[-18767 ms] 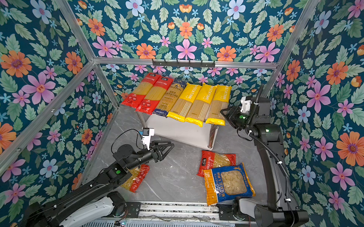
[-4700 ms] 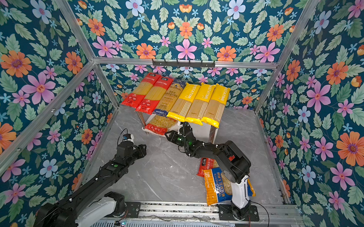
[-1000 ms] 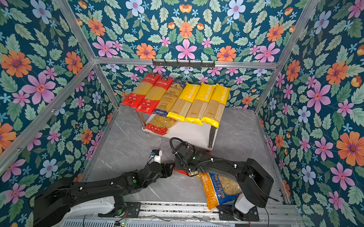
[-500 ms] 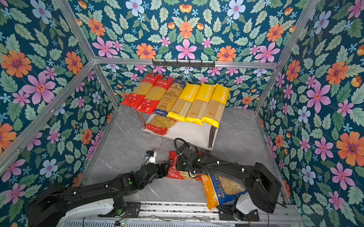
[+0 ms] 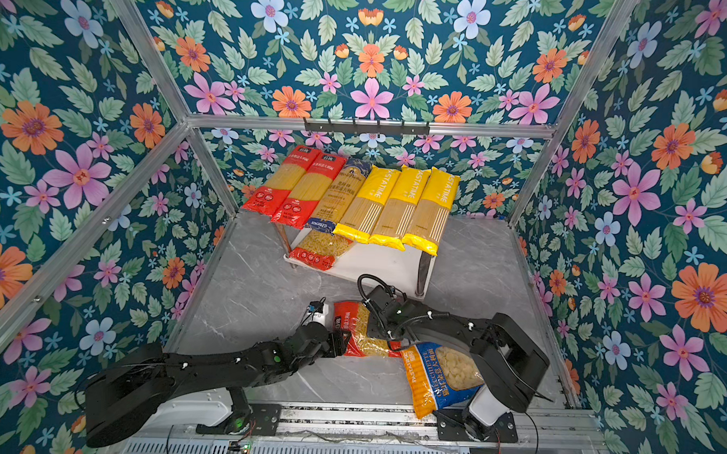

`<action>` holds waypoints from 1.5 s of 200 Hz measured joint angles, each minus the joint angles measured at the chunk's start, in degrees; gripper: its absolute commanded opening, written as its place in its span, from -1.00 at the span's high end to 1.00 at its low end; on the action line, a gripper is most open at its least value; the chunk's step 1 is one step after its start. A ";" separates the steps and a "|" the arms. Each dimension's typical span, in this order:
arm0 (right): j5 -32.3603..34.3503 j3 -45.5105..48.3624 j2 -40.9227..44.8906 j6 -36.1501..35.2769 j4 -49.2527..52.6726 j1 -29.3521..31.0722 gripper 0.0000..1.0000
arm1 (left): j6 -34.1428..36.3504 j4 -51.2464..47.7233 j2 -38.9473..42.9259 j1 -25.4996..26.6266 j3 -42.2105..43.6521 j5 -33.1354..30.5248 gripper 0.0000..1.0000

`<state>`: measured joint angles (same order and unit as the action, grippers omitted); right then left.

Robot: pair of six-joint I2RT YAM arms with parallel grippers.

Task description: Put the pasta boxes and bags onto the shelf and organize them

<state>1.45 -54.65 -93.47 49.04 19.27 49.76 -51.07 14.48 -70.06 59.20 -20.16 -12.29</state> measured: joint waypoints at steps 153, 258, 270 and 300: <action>0.52 -5.68 3.72 -2.54 -0.46 0.74 -0.03 | 3.23 -24.59 30.88 -17.64 0.39 -1.09 -0.52; -1.70 6.91 8.94 13.33 -9.81 4.79 -0.20 | 17.03 -16.57 10.80 -30.29 -8.85 12.48 -0.49; -1.81 6.73 9.05 12.00 -9.51 2.58 -0.20 | 16.52 -16.48 12.68 -30.21 -7.48 13.75 -0.46; -1.53 4.68 7.06 7.76 -7.89 -1.29 -0.20 | 11.89 -17.55 19.41 -27.63 -3.10 13.92 -0.45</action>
<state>-0.08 -49.98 -86.41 56.80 11.38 48.47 -39.18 -3.07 -50.65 31.57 -23.27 1.63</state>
